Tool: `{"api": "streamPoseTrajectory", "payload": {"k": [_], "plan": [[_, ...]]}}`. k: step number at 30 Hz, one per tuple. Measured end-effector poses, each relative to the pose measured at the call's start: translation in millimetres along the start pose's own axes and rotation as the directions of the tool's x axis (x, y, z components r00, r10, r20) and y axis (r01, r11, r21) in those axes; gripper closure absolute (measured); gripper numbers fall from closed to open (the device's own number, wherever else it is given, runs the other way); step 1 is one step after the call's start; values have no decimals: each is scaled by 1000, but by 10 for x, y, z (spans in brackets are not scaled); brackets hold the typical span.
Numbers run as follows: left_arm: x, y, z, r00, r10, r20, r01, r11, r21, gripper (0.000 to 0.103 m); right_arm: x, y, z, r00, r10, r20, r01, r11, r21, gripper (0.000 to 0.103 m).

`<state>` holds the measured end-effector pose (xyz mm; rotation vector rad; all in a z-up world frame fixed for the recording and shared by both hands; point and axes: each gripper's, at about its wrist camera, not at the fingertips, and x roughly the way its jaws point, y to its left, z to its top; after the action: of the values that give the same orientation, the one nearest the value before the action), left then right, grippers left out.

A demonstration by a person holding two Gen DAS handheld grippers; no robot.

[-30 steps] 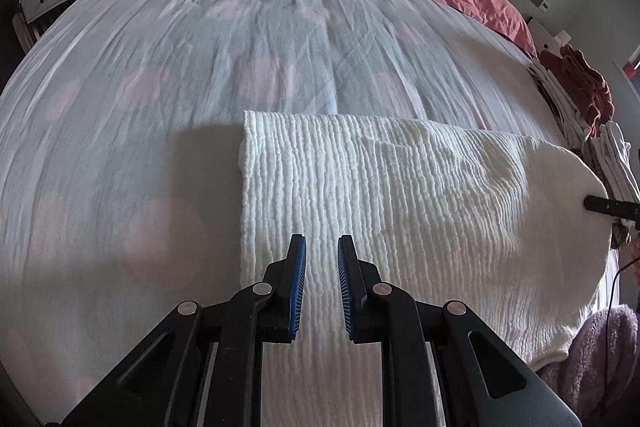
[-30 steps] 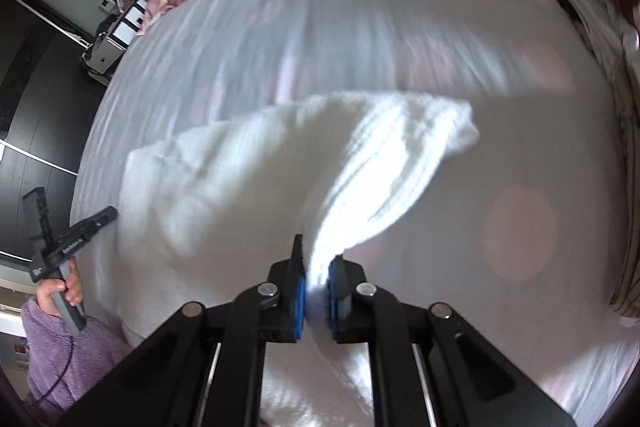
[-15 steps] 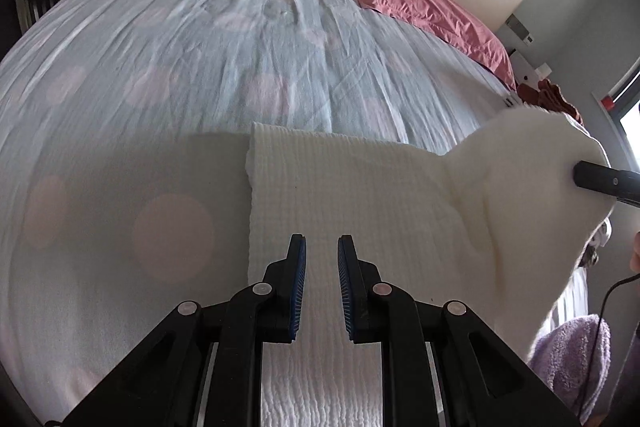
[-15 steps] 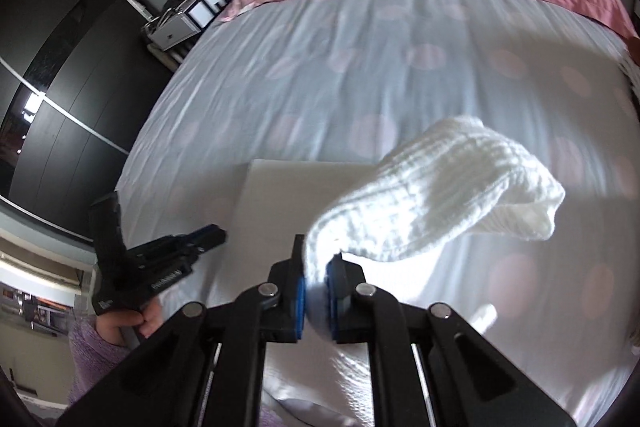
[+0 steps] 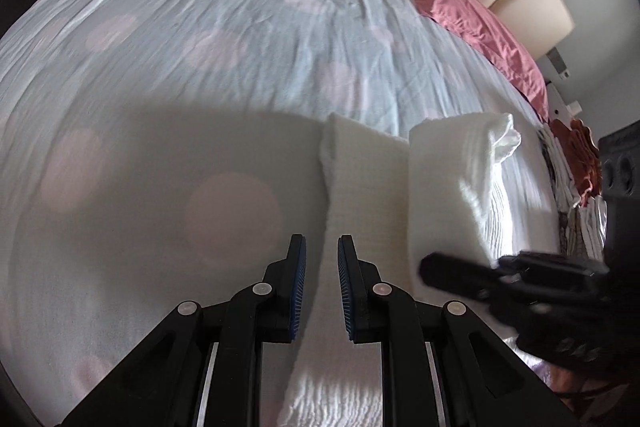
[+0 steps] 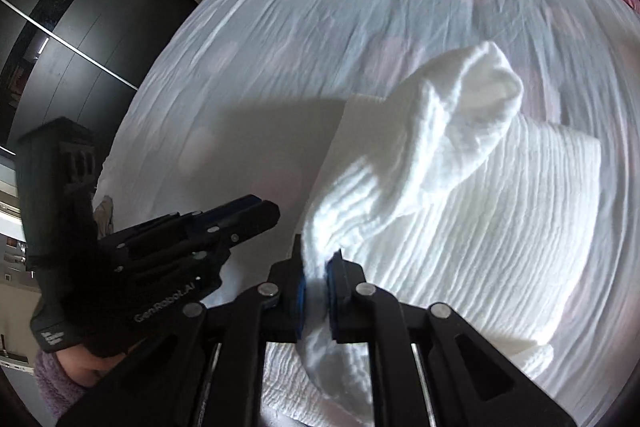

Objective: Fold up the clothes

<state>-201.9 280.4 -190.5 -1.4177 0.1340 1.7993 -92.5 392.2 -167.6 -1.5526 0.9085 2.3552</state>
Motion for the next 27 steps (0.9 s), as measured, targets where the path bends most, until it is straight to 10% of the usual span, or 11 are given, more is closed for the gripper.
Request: {"api": "streamPoseTrajectory", "payload": {"k": [7,11,18,27], "plan": [[68,37,33,1000,-25,-4,25,1000,-4,85,373,-165,-37,998,-9,-69,10,1000,18,90],[34,-10,17,1000,-11,-2,11,1000,13,85,8,-134,-61,1000,-14,-8,13,999,-34,58],[-24,-267,-71,998,-39,-40,43,995,90,85,-895,-432,-291,988,-61,139,72,995,-73,54],[-80,-503,-155,1000,10,-28,-5,987,159,85,-761,-1164,-752,992,-44,120,33,996,87,53]]}}
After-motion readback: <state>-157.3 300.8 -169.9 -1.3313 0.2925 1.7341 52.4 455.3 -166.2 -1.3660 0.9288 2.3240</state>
